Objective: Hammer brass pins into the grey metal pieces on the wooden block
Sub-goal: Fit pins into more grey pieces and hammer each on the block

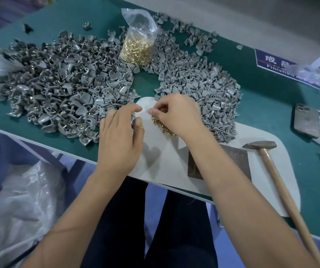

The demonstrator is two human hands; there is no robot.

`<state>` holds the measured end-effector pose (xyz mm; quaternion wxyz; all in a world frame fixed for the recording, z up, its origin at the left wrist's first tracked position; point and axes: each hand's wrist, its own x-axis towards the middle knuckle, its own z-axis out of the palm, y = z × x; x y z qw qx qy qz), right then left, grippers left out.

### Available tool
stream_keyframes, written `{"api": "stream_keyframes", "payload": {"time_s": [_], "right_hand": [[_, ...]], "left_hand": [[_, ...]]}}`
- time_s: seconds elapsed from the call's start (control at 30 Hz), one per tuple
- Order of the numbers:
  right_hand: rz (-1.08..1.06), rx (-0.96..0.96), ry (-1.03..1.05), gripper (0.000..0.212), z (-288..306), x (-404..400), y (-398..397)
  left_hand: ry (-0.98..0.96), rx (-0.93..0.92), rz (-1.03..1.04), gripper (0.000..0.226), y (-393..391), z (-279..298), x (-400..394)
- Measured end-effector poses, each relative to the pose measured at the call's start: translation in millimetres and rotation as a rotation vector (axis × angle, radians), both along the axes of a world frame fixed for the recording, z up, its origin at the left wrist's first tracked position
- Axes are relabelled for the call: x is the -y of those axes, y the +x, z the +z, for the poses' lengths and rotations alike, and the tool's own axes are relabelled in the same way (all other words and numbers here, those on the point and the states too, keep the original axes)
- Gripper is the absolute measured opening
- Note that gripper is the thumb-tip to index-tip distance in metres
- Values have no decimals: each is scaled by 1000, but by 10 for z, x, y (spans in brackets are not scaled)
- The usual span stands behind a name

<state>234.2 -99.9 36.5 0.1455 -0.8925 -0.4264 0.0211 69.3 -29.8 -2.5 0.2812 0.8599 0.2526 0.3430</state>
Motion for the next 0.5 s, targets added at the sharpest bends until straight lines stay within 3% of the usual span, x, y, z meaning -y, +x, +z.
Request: {"api": "stream_keyframes", "payload": {"time_s": [0.23,0.33,0.43,0.5], "right_hand": [[5,141,-71,27,-6,-46,-39],[12,138,-73,25,13,-48,-66],[-59,-34,104,20,115,43,-60],[-155,-352,459,16,241,221,-59]], "left_hand": [[-47,91,-110,25,-31,10,-20],[-155,178,-155,28,-35,117,-7],[-419,265,-213,26,-56,236,57],[-545,278,-305,19,-58,305,133]]}}
